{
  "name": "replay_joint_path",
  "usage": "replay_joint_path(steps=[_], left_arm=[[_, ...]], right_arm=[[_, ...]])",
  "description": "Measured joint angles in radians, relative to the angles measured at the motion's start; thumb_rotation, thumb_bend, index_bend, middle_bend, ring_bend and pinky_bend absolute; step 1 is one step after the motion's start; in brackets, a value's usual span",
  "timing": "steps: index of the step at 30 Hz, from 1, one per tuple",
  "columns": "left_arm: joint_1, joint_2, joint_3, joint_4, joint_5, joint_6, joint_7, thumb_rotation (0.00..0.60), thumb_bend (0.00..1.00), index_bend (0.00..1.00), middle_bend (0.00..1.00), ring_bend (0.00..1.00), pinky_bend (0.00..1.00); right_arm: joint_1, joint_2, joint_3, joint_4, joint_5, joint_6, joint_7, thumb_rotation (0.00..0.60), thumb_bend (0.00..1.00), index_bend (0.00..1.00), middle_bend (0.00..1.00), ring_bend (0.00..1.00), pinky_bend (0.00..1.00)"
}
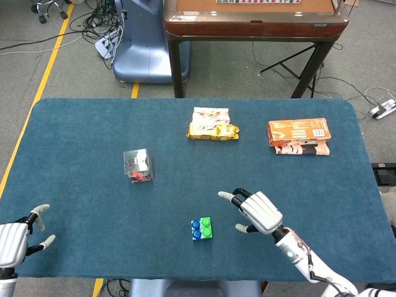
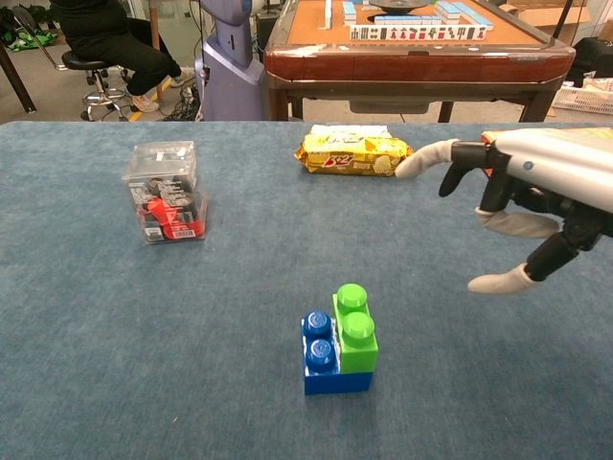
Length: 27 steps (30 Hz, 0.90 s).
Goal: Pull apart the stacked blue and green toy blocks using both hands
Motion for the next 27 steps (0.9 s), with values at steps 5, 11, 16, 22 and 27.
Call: replay_joint_path(steps=[5,11,16,22,27], left_arm=[[-0.003,-0.008,0.0,-0.002,0.002,-0.006,-0.004,0.6,0.13,0.32,0.58,0.64,0.84],[-0.002,-0.014,-0.001,0.004,-0.003,-0.009,-0.015,0.6,0.13,0.32,0.58,0.64,0.84],[-0.003,-0.021,-0.002,0.011,-0.004,-0.012,-0.024,0.6,0.13,0.32,0.58,0.64,0.84],[-0.002,-0.023,-0.001,0.014,-0.002,-0.012,-0.028,0.6,0.13,0.32,0.58,0.64,0.84],[-0.001,-0.024,0.0,0.015,-0.004,-0.015,-0.029,0.6,0.13,0.32,0.58,0.64,0.84]], right_arm=[[0.017,-0.046,-0.012,0.007,-0.007,-0.012,-0.018,0.6,0.0,0.12,1.0,1.0,1.0],[0.026,-0.096,-0.022,0.018,-0.006,-0.01,-0.067,0.6,0.0,0.07,1.0,1.0,1.0],[0.033,-0.136,-0.028,0.029,0.003,-0.012,-0.1,0.6,0.0,0.07,1.0,1.0,1.0],[0.045,-0.179,-0.036,0.047,0.009,-0.018,-0.112,0.6,0.0,0.07,1.0,1.0,1.0],[0.06,-0.206,-0.047,0.065,0.009,-0.031,-0.11,0.6,0.0,0.07,1.0,1.0,1.0]])
